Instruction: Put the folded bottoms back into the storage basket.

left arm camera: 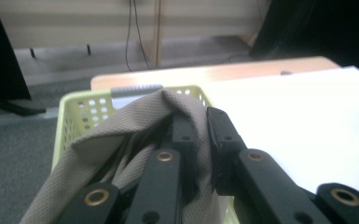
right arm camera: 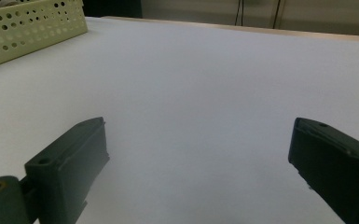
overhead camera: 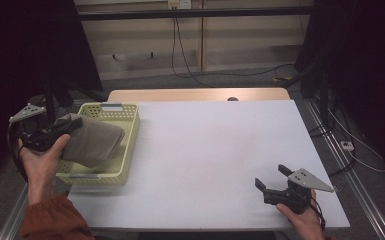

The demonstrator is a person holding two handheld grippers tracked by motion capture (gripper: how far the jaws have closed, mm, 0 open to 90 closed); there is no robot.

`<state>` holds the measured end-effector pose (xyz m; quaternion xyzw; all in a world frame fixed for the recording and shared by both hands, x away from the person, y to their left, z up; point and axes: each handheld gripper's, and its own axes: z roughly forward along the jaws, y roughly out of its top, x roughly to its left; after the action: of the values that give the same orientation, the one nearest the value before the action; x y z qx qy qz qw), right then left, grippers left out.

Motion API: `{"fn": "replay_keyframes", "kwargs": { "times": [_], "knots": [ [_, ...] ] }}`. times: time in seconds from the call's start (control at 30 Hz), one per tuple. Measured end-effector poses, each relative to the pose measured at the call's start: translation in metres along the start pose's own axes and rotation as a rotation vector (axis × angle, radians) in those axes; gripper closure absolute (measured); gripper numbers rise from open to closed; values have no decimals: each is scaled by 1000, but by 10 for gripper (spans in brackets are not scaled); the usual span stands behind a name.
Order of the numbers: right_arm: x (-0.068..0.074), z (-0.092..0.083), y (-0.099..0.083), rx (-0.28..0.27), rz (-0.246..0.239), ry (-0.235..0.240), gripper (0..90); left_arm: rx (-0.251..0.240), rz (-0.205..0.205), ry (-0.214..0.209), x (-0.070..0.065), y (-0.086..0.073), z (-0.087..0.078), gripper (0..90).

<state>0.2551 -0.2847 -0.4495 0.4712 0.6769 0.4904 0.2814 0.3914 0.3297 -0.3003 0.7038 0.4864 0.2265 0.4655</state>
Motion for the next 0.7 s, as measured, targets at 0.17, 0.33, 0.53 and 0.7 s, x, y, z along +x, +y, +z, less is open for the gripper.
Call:
{"fn": "replay_keyframes", "kwargs": {
  "times": [0.17, 0.33, 0.53, 0.7],
  "knots": [
    [0, 1, 0, 3, 6, 1, 41, 29, 11, -11, 0, -2, 11, 831],
    [0, 1, 0, 3, 9, 2, 41, 51, 6, -26, 1, -4, 30, 830],
    [0, 1, 0, 5, 10, 6, 41, 74, 0, -13, 11, -6, 44, 826],
    [-1, 1, 0, 6, 10, 2, 41, 89, -8, 16, 23, -6, 54, 826]
  ]
}}
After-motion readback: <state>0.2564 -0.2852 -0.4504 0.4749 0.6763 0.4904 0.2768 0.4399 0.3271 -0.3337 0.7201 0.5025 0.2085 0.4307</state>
